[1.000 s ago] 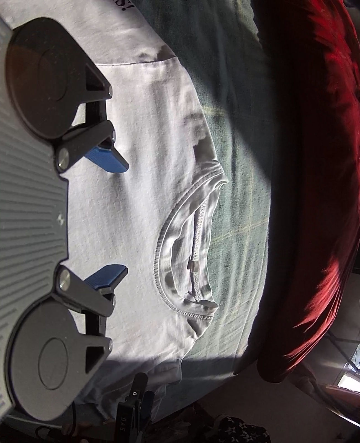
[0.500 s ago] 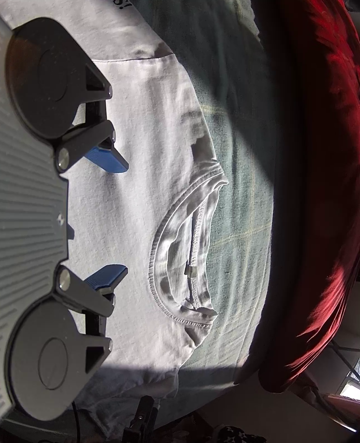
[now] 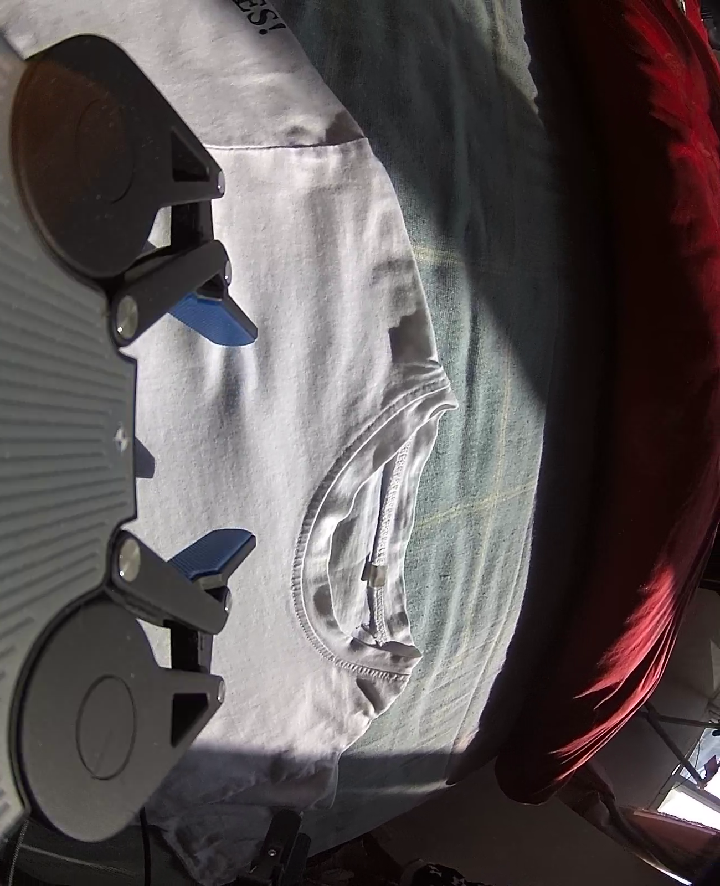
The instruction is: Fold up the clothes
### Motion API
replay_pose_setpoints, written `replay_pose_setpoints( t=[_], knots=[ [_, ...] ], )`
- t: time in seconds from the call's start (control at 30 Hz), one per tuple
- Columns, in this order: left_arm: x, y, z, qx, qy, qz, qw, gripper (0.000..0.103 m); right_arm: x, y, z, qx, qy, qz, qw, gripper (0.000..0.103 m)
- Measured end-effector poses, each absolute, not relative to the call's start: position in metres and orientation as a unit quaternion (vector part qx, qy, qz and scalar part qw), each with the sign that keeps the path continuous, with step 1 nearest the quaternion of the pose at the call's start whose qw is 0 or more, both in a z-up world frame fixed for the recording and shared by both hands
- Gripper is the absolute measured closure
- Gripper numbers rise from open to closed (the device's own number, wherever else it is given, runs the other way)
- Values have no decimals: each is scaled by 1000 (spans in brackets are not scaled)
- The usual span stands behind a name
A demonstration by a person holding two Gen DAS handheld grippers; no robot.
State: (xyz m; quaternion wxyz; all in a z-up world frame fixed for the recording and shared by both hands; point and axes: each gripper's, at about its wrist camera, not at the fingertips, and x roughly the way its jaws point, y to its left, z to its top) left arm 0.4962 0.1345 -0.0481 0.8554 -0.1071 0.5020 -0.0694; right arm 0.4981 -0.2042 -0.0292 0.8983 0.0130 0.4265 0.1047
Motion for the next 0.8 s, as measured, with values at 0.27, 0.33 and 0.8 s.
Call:
replay_pose_setpoints(
  t=[0.27, 0.33, 0.8],
  knots=[
    [502, 141, -34, -119, 477, -68, 868, 30, 518, -126, -72, -52, 453, 156, 876, 0],
    [503, 142, -32, -116, 473, -68, 871, 30, 527, -126, -77, -37, 436, 159, 885, 0],
    [499, 158, -28, -126, 456, -46, 880, 30, 537, -65, -63, -52, 418, 251, 872, 0]
  ],
)
